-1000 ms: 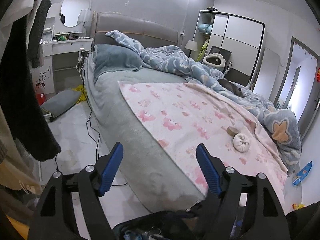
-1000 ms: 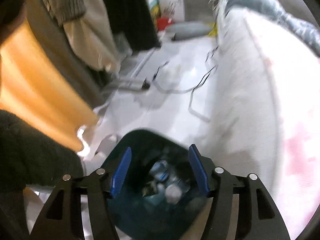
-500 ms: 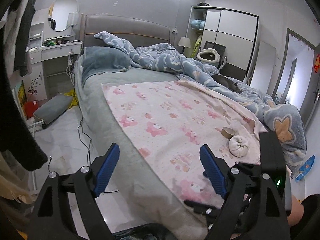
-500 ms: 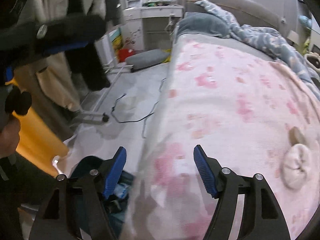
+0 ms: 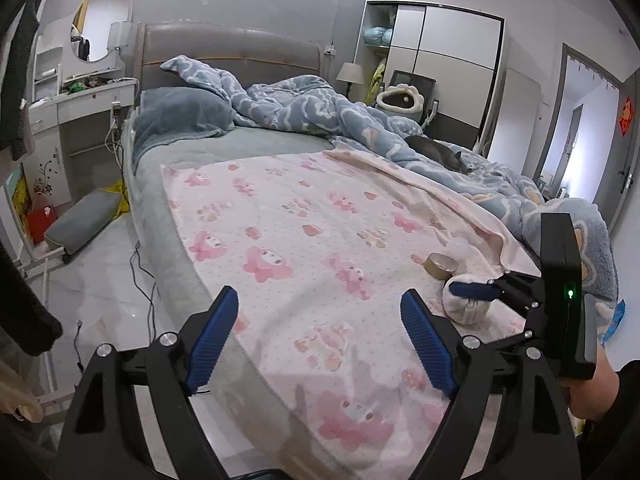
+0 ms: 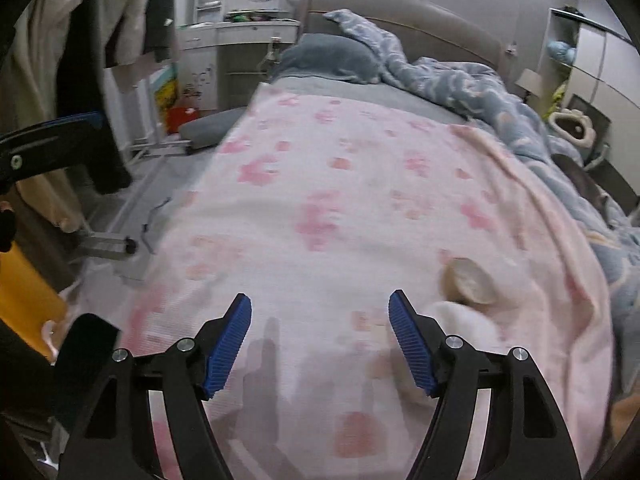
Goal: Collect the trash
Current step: 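Move the right tool to the bed and grasp the white sock ball, then grasp the black curved clip with the left tool while the right tool holds the sock ball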
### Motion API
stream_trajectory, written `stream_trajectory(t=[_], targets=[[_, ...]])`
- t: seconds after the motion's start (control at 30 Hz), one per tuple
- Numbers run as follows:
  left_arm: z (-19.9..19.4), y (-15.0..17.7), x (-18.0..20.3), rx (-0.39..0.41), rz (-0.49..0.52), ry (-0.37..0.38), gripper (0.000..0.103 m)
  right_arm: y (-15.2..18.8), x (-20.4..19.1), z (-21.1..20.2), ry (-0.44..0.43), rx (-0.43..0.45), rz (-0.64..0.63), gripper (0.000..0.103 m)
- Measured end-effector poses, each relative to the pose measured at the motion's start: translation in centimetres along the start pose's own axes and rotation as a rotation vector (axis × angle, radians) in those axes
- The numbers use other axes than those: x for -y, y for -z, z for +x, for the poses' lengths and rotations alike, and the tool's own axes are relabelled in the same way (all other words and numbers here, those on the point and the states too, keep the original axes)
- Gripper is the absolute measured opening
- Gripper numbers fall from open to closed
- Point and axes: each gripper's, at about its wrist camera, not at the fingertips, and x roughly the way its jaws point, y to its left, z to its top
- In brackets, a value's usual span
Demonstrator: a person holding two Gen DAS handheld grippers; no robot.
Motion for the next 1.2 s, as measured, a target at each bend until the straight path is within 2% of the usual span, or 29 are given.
stream_trajectory(t=[0.13,0.4,0.73,0.77,0.8,1.03,1.07,1.2], targets=[[1.3,-0.2,0.9,-0.009,0.002,0.019,0.085,0.5,2.7,0.4,0.042,-0.017,0.024,0.072],[4.2,-0.1,3.8,-0.034,0.011,0.073,0.085,2.2,5.7,0.3,0.075,-0.036,0.032,0.072],[7.3,0.5,6.9,-0.046,0.024,0.145,0.085,4.3,10.2,-0.4,0.065,-0.038,0.119,0.072],[7.7,0.6,7.3,-0.048,0.026,0.151,0.085,4.5,10.8,-0.4,0.058,-0.041,0.137,0.069],[7.9,0.6,7.5,-0.051,0.027,0.154,0.085,4.5,11.2,-0.4,0.057,-0.043,0.146,0.062],[10.0,0.9,9.1,-0.073,0.034,0.187,0.085,5.3,13.1,0.3,0.062,-0.079,0.170,0.047],[10.3,1.0,9.3,-0.077,0.035,0.193,0.085,5.4,13.4,0.3,0.063,-0.082,0.172,0.041],[11.6,1.2,10.5,-0.096,0.050,0.224,0.085,5.5,14.4,0.1,0.045,-0.068,0.192,0.034]])
